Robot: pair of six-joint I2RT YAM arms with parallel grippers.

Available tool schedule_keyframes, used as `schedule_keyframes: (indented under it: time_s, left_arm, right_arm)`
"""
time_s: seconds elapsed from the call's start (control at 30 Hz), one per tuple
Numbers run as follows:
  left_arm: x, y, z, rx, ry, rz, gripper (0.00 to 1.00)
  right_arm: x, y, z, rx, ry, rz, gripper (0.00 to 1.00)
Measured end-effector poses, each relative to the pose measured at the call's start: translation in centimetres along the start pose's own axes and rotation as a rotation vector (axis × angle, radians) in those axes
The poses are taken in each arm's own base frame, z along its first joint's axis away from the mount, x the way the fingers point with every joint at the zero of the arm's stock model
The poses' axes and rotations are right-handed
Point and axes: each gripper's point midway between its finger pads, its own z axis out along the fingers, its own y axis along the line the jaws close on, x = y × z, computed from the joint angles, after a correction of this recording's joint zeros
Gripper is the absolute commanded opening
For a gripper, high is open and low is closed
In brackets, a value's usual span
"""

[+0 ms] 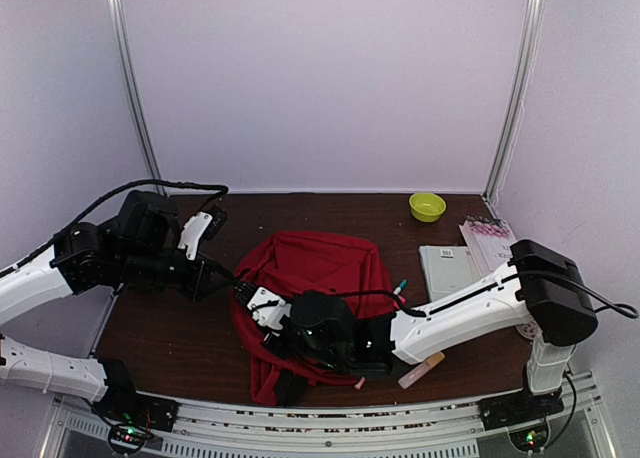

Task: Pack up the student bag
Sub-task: Hold the largest pocket of the student bag, then unzip the largest pocket of the student bag.

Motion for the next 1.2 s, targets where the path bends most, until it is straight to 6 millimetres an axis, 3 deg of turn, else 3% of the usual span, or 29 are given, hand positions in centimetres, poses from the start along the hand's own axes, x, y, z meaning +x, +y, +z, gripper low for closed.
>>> schedule_keyframes:
  time_s: [0.2,0.5,1.2]
  left_arm:
    - [-0.1,0.5,0.1,-0.025,-0.008,0.0,0.0]
    - [0.6,1.9,2.3,-0.087,0.047,-0.014,0.0]
    - [4.0,5.7,4.1,-0.195,0.127,-0.061,0.0]
  right_arm:
    - [0.2,0.1,-0.1,-0.005,0.003,-0.002,0.0]
    - [1.2,1.4,-2.3,-0.072,0.01,-0.017,0.0]
    - [1.8,4.4,-4.9,-0.158,-0.013,-0.046,0.0]
